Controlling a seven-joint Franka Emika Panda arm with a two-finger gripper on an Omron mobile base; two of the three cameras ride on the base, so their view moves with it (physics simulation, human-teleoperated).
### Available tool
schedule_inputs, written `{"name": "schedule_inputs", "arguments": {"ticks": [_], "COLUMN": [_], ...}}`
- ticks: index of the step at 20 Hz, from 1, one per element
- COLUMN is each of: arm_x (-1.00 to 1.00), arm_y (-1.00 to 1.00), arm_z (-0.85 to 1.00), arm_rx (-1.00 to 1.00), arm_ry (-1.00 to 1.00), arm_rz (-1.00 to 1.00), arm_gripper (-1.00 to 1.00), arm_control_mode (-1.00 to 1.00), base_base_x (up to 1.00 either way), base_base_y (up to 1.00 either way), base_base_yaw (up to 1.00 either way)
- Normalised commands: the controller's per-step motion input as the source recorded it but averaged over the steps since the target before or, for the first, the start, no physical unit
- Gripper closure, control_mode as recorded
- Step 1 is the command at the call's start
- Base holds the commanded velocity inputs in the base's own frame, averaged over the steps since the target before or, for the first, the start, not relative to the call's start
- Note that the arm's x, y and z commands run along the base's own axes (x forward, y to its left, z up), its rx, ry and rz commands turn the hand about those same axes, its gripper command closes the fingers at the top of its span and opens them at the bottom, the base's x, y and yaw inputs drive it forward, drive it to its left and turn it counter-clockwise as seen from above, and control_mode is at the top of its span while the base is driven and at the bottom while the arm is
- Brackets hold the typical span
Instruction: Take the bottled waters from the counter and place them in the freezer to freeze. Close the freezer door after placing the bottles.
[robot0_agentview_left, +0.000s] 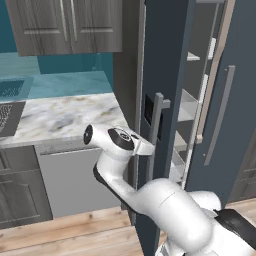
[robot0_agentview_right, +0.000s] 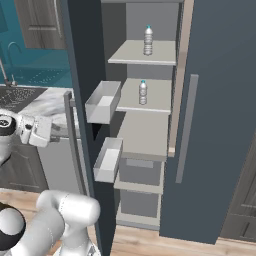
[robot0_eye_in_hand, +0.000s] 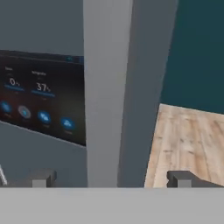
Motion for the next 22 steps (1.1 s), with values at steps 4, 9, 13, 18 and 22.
{"name": "schedule_inputs", "arguments": {"ticks": [4, 9, 13, 18, 22], "arm_x": [-0.39, 0.32, 0.37, 0.25, 0.04], "arm_y": [-0.4, -0.04, 0.06, 0.19, -0.02], "arm_z": [0.17, 0.09, 0.12, 0.03, 0.0], "arm_rx": [-0.13, -0.1, -0.08, -0.11, -0.02], "arm_ry": [-0.1, 0.12, 0.21, 0.13, 0.03], "arm_rz": [-0.13, -0.01, 0.0, 0.0, -0.01], "arm_gripper": [-1.0, -1.0, -1.0, -1.0, -1.0], "arm_control_mode": [-1.0, -1.0, -1.0, -1.0, -1.0], "base_base_x": [0.0, 0.0, 0.0, 0.0, 0.0], "base_base_y": [0.0, 0.0, 0.0, 0.0, 0.0], "base_base_yaw": [0.0, 0.0, 0.0, 0.0, 0.0]}}
